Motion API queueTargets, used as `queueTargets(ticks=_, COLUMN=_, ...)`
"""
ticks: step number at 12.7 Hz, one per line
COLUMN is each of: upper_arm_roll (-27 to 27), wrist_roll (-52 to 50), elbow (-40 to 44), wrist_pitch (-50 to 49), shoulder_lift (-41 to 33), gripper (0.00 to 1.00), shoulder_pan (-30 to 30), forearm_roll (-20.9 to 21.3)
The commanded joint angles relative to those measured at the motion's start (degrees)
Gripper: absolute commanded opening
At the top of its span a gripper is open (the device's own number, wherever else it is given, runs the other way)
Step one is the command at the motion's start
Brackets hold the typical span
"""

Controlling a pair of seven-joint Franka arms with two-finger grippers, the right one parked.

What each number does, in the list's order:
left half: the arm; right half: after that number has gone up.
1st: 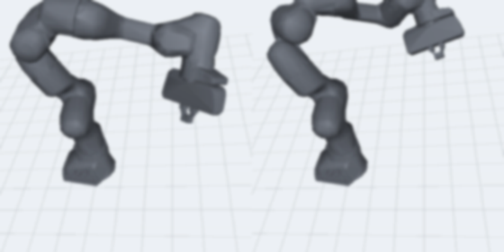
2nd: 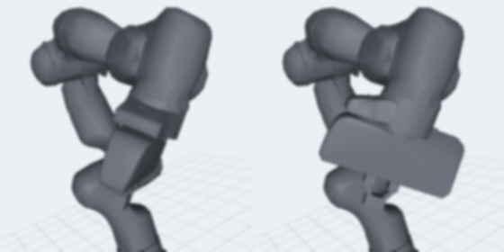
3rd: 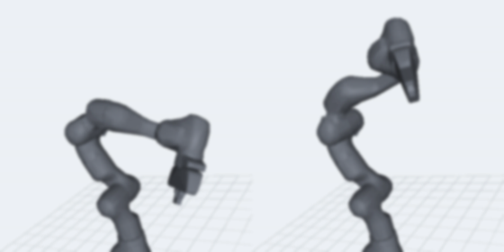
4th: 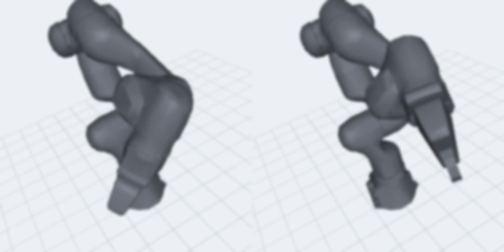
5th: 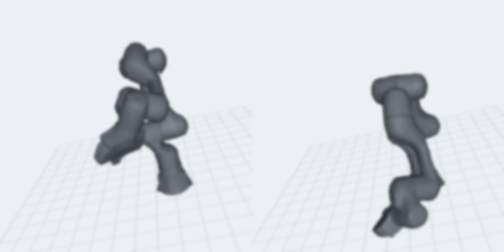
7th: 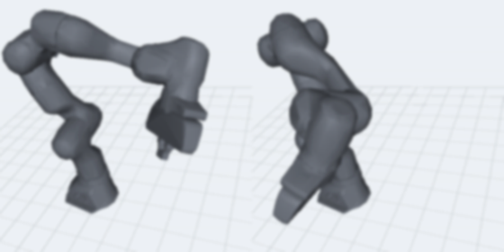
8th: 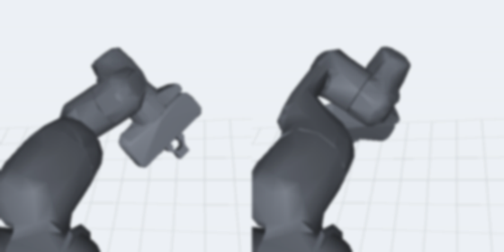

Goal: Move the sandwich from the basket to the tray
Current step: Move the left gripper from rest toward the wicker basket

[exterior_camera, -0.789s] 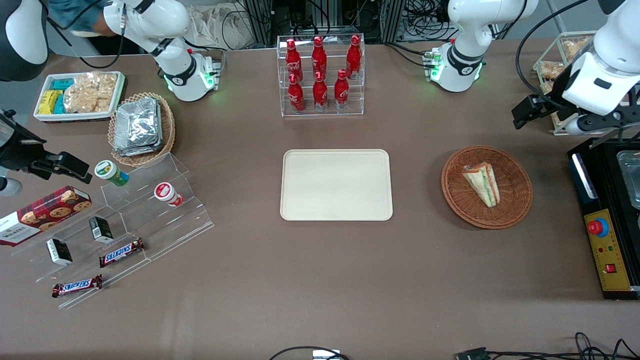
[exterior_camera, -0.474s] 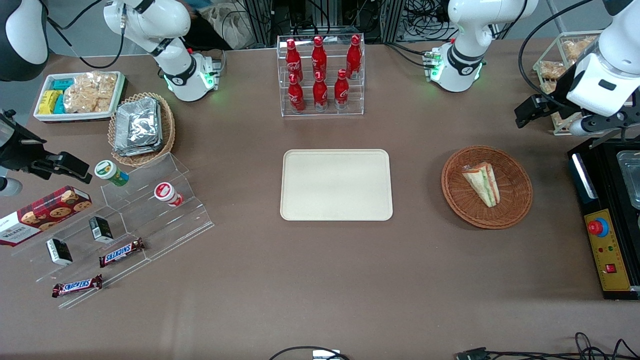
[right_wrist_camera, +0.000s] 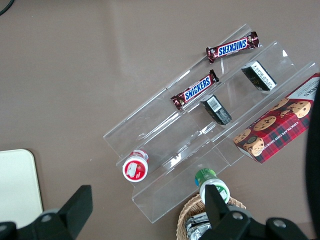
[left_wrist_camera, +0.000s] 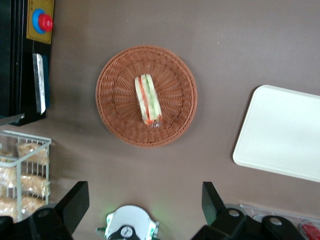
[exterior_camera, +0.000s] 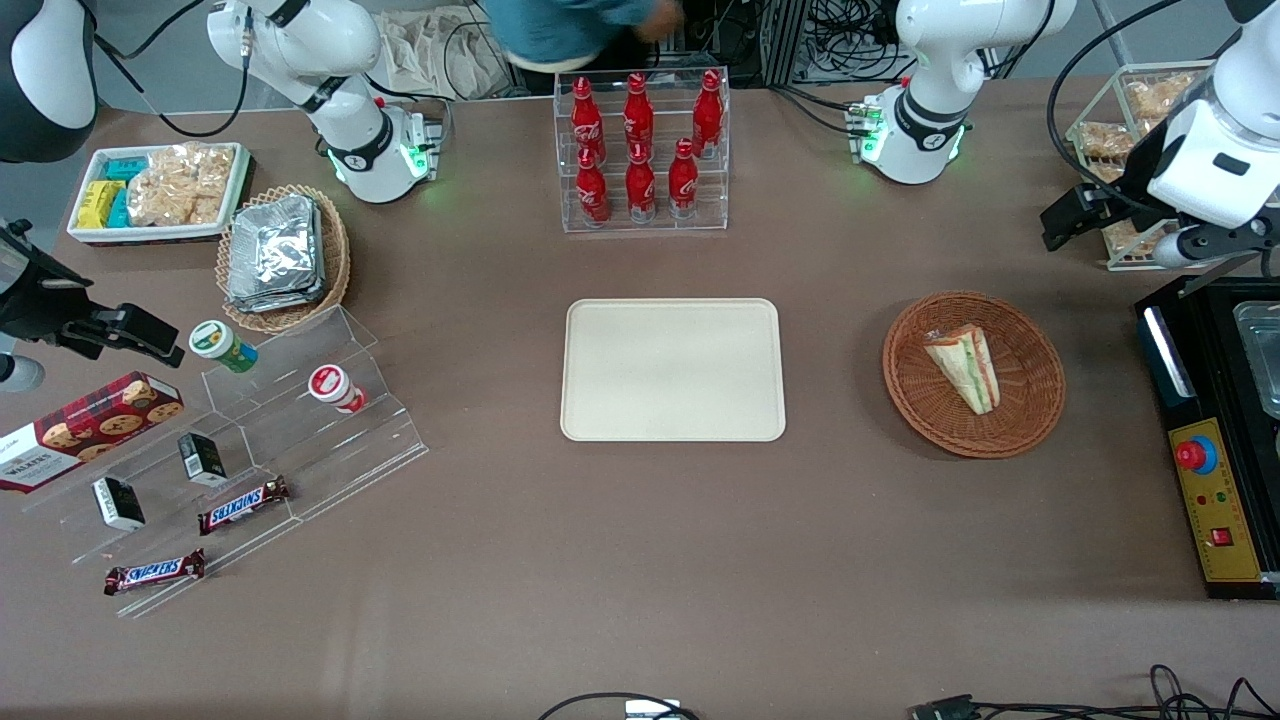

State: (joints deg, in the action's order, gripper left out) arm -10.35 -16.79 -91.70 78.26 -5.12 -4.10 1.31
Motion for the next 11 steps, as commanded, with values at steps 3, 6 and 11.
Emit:
queueTargets(ticks=3, upper_arm_roll=0.0, wrist_roll=-1.3, elbow=6.9, wrist_pitch=-6.0, shoulder_lift=5.3, gripper=1.00, shoulder_pan=-1.0, forearm_roll=0.0)
queueTargets(ticks=6, upper_arm_roll=1.5, wrist_roll=-0.6, elbow=1.6, wrist_pitch=-3.0, shoulder_lift=6.3, gripper=1.00, shoulder_pan=-2.0, forearm_roll=0.1)
queueTargets(ticks=11, upper_arm_roll=1.7, wrist_roll=-4.6, elbow=-25.9, wrist_pitch=18.3, shoulder_lift=-3.0, gripper=1.00, shoulder_pan=-2.0, forearm_roll=0.2)
